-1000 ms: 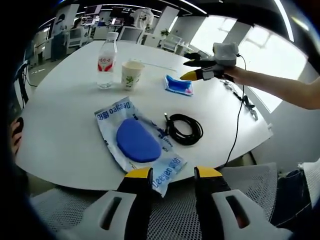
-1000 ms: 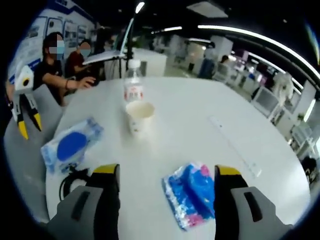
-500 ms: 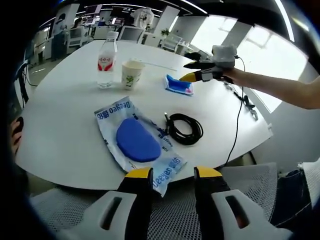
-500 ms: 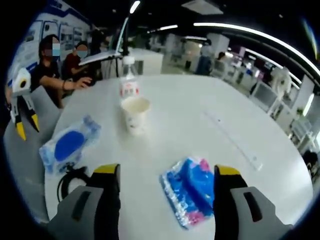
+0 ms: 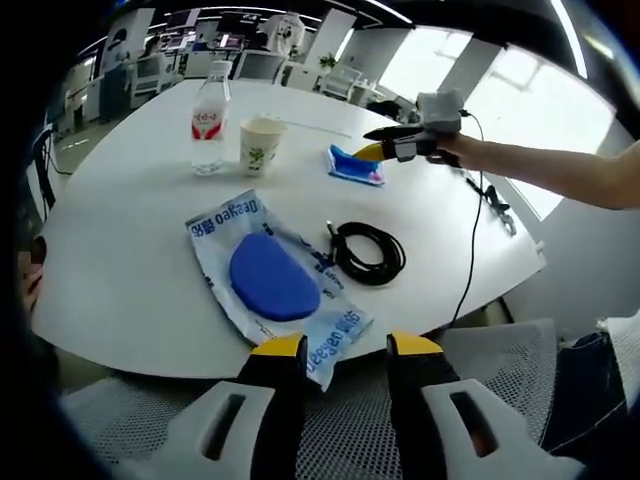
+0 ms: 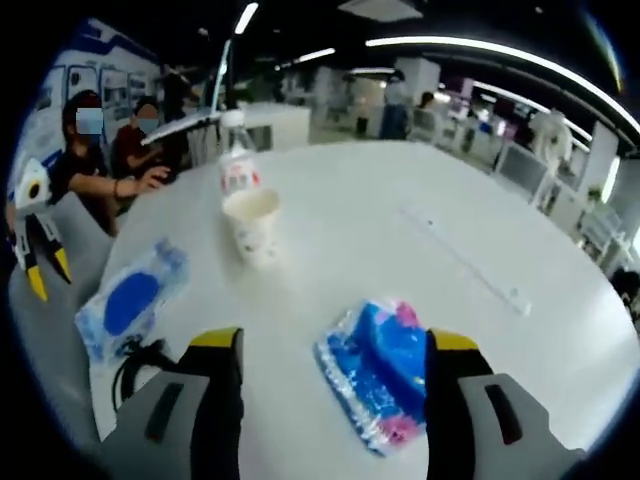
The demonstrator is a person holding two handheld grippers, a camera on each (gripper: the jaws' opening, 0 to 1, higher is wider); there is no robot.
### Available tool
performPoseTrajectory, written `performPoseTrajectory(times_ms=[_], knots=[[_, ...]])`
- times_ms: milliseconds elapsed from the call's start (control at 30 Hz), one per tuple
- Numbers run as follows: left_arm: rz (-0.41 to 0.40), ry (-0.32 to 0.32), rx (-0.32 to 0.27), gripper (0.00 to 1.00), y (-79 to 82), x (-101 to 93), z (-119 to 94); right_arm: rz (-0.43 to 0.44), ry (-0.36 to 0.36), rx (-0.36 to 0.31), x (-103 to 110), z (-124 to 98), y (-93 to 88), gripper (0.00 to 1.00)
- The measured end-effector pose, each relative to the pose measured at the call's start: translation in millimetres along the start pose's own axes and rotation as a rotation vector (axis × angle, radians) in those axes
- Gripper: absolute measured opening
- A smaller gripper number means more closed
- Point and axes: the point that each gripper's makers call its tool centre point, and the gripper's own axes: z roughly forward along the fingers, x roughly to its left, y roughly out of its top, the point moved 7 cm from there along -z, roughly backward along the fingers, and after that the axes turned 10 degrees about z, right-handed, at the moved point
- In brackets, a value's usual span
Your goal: Arrange the tabletop items into an orderly group along one side of the table until the central work area is clear of visible clutter.
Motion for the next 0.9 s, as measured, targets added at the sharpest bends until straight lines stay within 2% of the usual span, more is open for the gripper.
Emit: performPoseTrajectory(times_ms=[133, 267, 400, 533, 667, 833, 900], knots=[[0.005, -0.001, 0.011, 0.31, -1.2, -0.5, 1, 0.031, -0.008, -0.004, -5, 2, -0.8, 0.69], [0.001, 0.0, 0.015, 0.31, -1.4, -0.1, 1, 0.031, -0.021, 0.001, -13, 5, -2.7, 0.64], [0.004, -0.005, 0.019, 0.31, -1.9, -1.3, 1, 0.075, -0.043, 0.013, -21, 10, -7.7, 0.59], [0.008, -0.004, 0.026, 0.31, -2.6, -1.9, 2, 0.025, -0.057, 0.07, -23, 16, -17.9, 0.52], [0.009, -0.004, 0.03, 0.31, -3.0, -1.5, 2, 0.014, -0.056, 0.085, -23, 19, -19.7, 0.5], [0.024, -0.007, 0.039, 0.31, -4.5, -2.5, 3, -0.088, -0.113, 0.126, -31, 20, -23.6, 0.4], [0.027, -0.005, 0.05, 0.31, -5.5, -2.2, 3, -0.074, -0.12, 0.126, -34, 20, -24.5, 0.35]])
